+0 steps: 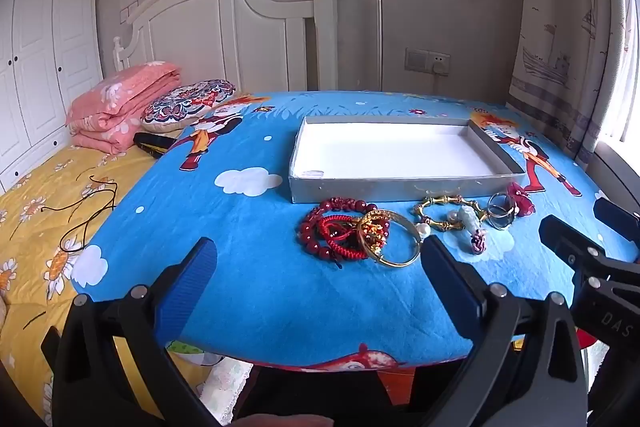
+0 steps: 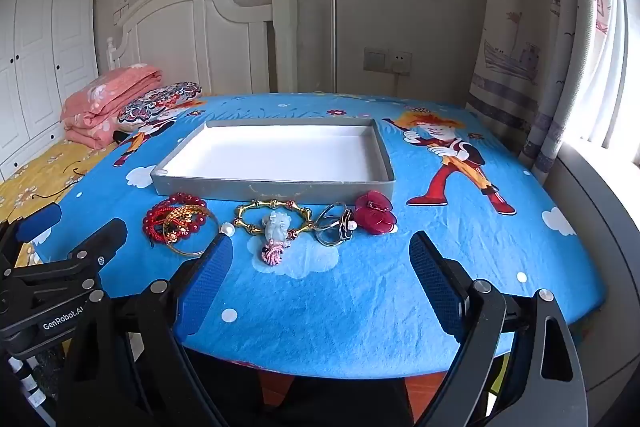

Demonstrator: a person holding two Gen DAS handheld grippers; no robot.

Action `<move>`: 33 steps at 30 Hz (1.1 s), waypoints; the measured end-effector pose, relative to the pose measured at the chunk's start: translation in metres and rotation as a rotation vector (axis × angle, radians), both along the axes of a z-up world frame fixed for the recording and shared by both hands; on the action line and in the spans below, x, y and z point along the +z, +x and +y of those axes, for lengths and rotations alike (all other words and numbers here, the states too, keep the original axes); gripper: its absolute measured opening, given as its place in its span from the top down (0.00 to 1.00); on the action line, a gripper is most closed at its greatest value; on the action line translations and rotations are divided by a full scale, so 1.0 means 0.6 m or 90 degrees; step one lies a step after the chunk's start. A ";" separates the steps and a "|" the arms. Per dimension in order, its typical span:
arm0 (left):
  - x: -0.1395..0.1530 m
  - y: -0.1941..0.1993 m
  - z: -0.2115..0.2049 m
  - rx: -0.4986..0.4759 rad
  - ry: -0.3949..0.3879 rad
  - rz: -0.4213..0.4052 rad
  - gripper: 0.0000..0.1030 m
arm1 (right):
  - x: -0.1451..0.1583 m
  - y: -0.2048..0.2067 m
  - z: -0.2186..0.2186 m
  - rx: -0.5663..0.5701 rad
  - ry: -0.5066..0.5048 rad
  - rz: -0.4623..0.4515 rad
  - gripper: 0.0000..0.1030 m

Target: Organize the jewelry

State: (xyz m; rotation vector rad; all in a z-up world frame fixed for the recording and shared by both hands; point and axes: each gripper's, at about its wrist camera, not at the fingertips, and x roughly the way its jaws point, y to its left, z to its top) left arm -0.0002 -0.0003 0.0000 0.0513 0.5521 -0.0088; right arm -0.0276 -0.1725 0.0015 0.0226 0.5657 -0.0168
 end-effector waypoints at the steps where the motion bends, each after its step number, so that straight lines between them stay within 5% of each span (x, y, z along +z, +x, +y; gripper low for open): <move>1: 0.000 0.000 0.000 0.000 0.001 -0.001 0.04 | 0.000 0.001 0.000 0.000 -0.001 0.004 0.18; 33: -0.011 0.001 0.011 0.008 -0.018 0.018 0.04 | 0.001 0.002 0.007 -0.001 -0.014 0.013 0.18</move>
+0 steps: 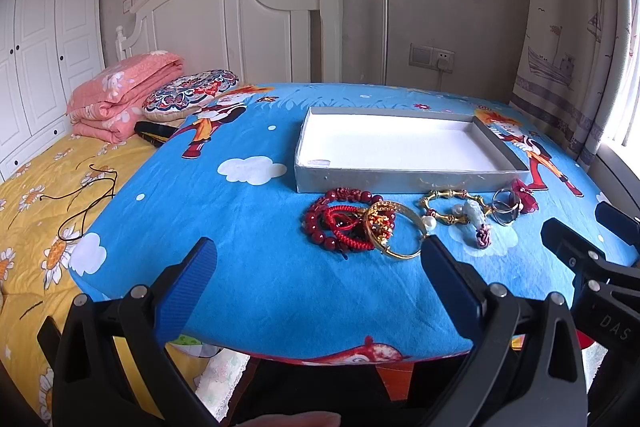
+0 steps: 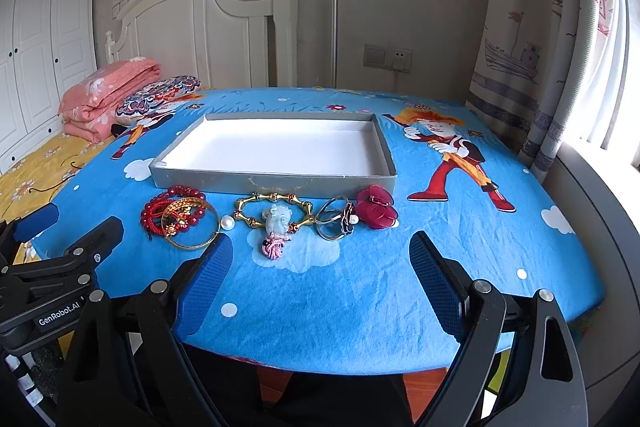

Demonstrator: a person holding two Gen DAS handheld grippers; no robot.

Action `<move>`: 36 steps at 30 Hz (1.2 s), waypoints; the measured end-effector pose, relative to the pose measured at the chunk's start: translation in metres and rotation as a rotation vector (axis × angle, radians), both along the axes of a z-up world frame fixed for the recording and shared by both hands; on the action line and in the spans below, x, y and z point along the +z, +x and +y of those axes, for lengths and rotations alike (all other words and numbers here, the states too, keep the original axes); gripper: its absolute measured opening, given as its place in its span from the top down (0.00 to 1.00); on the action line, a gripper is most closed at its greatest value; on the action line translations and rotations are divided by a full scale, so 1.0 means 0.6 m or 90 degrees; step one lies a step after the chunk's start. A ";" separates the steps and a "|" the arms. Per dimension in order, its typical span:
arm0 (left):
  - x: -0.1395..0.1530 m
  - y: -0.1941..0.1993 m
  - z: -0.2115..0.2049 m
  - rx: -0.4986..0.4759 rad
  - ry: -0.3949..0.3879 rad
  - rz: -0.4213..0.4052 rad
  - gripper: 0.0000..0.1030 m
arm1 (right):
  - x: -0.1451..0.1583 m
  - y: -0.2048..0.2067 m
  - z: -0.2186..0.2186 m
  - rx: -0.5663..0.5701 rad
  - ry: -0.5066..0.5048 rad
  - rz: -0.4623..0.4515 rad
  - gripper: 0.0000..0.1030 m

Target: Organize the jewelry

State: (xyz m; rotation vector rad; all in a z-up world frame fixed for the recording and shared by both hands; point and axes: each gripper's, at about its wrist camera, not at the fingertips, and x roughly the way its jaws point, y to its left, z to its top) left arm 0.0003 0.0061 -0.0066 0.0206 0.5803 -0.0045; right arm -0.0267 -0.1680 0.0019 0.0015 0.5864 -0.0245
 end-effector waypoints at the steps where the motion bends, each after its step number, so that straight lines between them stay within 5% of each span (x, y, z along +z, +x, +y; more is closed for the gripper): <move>1: 0.000 -0.001 0.000 0.000 0.000 0.001 0.04 | -0.001 0.000 0.002 0.000 -0.001 0.000 0.18; 26: 0.001 -0.006 0.009 0.012 0.000 0.002 0.04 | -0.003 -0.001 0.003 0.000 -0.002 0.003 0.18; 36: -0.003 -0.011 0.008 -0.041 -0.017 0.022 0.04 | -0.010 0.001 -0.009 -0.009 0.009 0.001 0.18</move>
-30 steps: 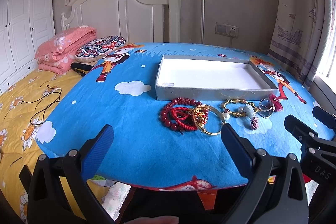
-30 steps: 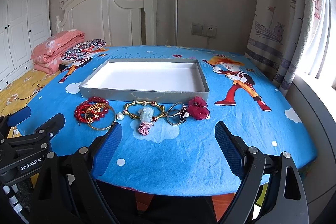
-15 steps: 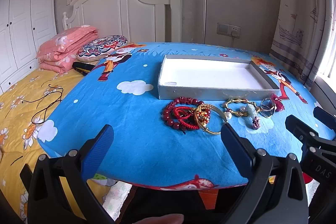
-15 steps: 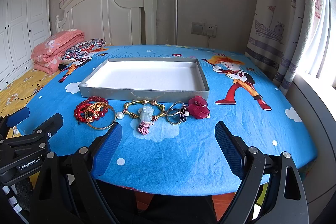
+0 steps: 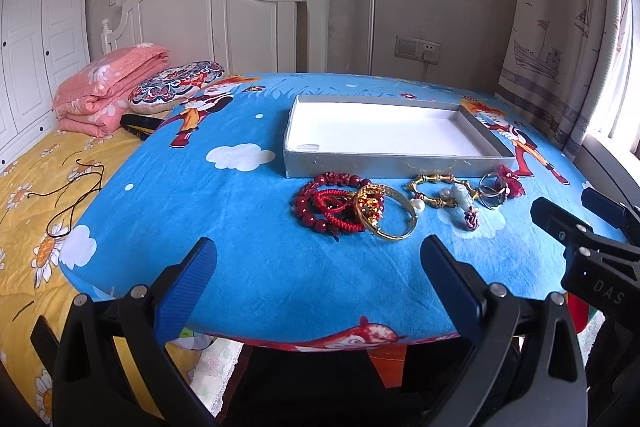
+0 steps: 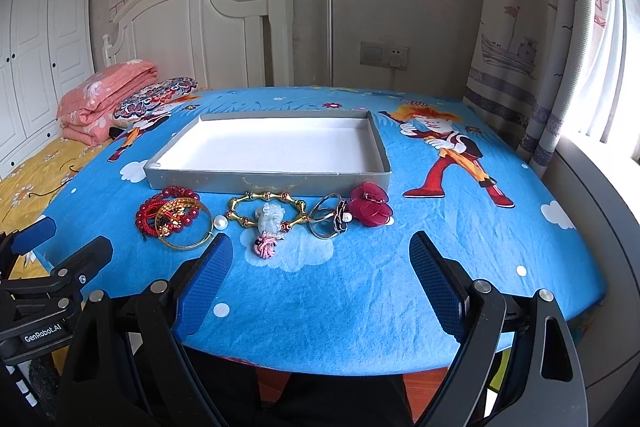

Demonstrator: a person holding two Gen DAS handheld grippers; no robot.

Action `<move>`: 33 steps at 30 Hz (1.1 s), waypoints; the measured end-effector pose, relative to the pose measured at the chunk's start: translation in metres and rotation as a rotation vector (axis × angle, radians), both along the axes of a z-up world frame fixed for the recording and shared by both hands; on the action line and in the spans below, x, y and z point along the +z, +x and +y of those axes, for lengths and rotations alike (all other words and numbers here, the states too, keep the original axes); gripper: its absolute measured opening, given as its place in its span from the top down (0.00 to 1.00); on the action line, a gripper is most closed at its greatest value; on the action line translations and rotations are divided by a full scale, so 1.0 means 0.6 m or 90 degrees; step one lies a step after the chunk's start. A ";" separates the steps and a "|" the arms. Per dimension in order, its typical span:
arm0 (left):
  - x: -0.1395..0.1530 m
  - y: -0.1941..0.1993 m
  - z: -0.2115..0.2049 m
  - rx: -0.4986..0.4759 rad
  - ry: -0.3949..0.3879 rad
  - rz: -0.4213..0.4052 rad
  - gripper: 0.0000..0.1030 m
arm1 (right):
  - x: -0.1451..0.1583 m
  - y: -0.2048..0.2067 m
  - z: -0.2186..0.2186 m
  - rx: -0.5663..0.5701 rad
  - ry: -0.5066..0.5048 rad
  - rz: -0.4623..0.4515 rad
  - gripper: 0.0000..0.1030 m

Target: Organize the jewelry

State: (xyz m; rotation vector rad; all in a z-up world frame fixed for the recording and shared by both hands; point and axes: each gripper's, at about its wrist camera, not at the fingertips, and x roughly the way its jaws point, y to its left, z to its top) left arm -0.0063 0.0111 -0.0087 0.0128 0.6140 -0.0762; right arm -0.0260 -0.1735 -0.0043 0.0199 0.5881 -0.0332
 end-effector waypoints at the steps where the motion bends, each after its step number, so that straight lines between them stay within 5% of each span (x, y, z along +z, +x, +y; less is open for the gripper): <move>1: 0.000 -0.001 0.000 -0.001 0.001 -0.002 0.04 | 0.000 0.000 -0.002 -0.001 0.001 -0.001 0.18; 21: -0.045 0.052 0.032 0.027 -0.002 0.020 0.05 | -0.062 0.040 -0.025 0.004 0.032 0.043 0.18; 33: -0.053 0.079 0.022 -0.005 0.022 -0.018 0.07 | -0.062 0.100 0.035 0.069 0.038 0.051 0.52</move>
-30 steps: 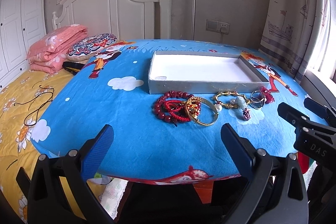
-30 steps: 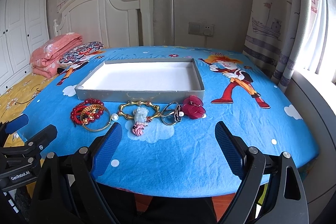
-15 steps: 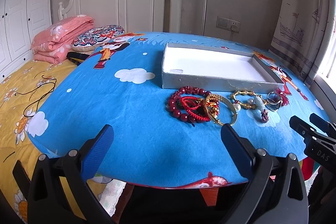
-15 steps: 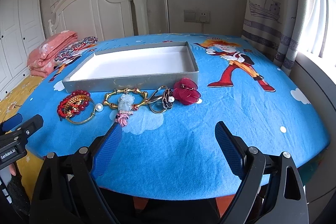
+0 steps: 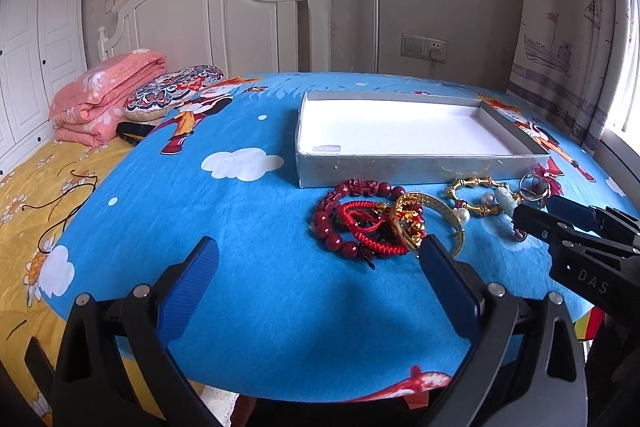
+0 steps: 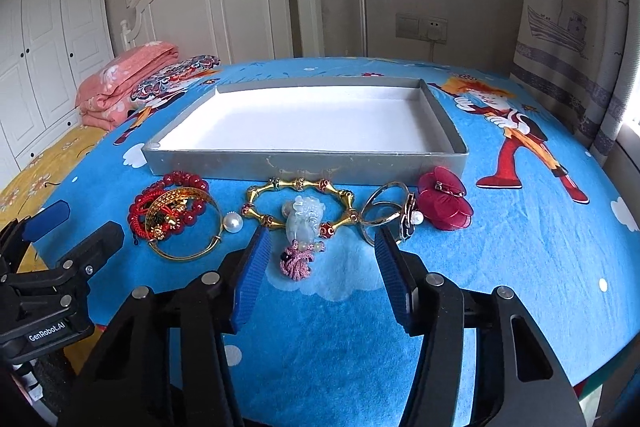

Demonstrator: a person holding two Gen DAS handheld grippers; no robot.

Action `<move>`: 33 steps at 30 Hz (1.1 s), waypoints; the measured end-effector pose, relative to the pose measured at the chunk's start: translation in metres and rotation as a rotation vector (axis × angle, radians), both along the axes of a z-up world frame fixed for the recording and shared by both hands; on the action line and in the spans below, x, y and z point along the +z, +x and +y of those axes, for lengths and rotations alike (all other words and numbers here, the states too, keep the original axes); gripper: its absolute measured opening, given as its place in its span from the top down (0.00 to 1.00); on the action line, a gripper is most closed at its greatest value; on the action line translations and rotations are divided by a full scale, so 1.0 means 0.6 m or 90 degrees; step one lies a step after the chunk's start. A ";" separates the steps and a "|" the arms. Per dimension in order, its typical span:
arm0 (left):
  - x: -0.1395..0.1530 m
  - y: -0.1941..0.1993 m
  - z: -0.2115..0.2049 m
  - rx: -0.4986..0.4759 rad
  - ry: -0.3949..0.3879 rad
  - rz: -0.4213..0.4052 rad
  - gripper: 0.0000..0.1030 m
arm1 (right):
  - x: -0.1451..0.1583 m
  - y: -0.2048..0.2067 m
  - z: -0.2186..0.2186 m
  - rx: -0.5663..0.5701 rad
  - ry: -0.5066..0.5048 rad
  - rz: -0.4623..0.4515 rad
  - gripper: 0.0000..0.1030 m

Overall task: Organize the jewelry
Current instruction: 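Grasp the jade tassel pendant with the right tool while the left tool grasps the gold bangle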

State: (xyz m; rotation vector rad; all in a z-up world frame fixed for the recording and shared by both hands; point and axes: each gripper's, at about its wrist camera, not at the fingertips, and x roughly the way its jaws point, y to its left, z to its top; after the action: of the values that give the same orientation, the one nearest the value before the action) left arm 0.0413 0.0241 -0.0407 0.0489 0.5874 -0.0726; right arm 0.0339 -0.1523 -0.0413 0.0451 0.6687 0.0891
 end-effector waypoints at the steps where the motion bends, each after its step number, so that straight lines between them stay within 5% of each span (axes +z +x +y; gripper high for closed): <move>1: -0.001 0.000 -0.003 -0.006 0.005 -0.003 0.09 | 0.000 0.004 0.005 0.004 -0.002 0.001 0.54; 13: -0.004 -0.009 -0.033 -0.077 0.018 -0.031 0.09 | -0.014 0.034 0.022 0.011 -0.033 0.004 0.80; 19: -0.004 0.000 -0.034 -0.075 -0.013 -0.026 0.10 | -0.008 0.016 0.009 0.006 -0.031 -0.021 0.81; 22: 0.001 0.008 -0.034 -0.059 -0.026 -0.033 0.19 | 0.000 0.008 0.003 0.001 -0.025 -0.034 0.81; 27: 0.010 0.040 -0.035 -0.046 -0.060 -0.014 0.46 | 0.006 -0.005 -0.009 0.001 -0.018 -0.045 0.81; 33: 0.003 0.055 -0.060 -0.063 -0.032 0.008 0.68 | -0.004 -0.010 -0.026 -0.006 0.003 -0.039 0.81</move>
State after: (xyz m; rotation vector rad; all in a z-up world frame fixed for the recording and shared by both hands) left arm 0.0744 -0.0117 -0.0388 0.0291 0.5947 -0.1838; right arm 0.0278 -0.1682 -0.0437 0.0489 0.6071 0.0831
